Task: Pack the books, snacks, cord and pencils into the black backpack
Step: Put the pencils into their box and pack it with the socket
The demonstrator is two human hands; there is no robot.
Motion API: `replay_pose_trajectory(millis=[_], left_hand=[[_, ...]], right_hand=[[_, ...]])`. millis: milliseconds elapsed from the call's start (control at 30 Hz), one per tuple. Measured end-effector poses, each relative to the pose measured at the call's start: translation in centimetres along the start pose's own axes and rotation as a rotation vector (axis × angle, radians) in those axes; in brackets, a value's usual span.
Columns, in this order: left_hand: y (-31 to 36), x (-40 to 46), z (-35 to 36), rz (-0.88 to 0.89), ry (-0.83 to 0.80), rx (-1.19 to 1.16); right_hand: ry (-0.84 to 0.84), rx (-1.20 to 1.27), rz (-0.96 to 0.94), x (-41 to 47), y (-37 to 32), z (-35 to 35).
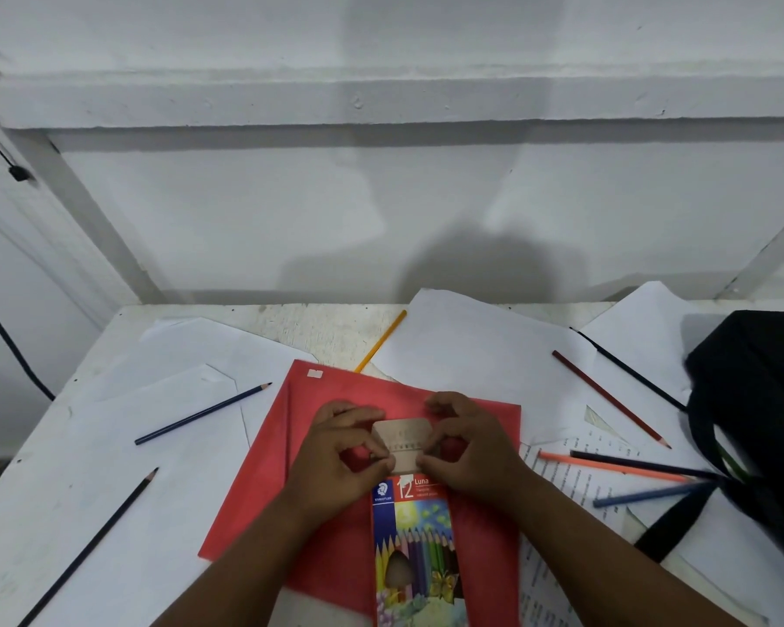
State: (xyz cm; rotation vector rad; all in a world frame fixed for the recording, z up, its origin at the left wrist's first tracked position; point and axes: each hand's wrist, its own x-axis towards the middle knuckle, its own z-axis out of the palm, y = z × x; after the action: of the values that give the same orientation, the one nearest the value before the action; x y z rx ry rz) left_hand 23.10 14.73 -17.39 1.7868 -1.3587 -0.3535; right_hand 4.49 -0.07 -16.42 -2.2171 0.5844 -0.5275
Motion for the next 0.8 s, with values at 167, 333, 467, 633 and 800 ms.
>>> replay_pose_trajectory(millis=[167,333,467,633,800], left_hand=[[0.1,0.2,-0.2,-0.026,-0.054,0.029],[1.0,1.4,-2.0,-0.045,-0.267,0.062],[1.5,0.4,-3.9,-0.092,0.110,0.072],[-1.7,-1.3,-5.2,-0.386,0.304,0.262],[-1.9,-1.7,-4.9,-0.340,0.347,0.228]], right_hand=[[-0.020,-0.011,0.014,0.0,-0.1,0.0],[-0.101,-0.027,0.045,0.7,-0.7,-0.6],[-0.127,-0.054,0.090,1.8,-1.5,-0.7],[-0.187,-0.227,0.133,4.0,-3.1,-0.7],[-0.172,-0.323,0.199,7.3,-4.4,-0.1]])
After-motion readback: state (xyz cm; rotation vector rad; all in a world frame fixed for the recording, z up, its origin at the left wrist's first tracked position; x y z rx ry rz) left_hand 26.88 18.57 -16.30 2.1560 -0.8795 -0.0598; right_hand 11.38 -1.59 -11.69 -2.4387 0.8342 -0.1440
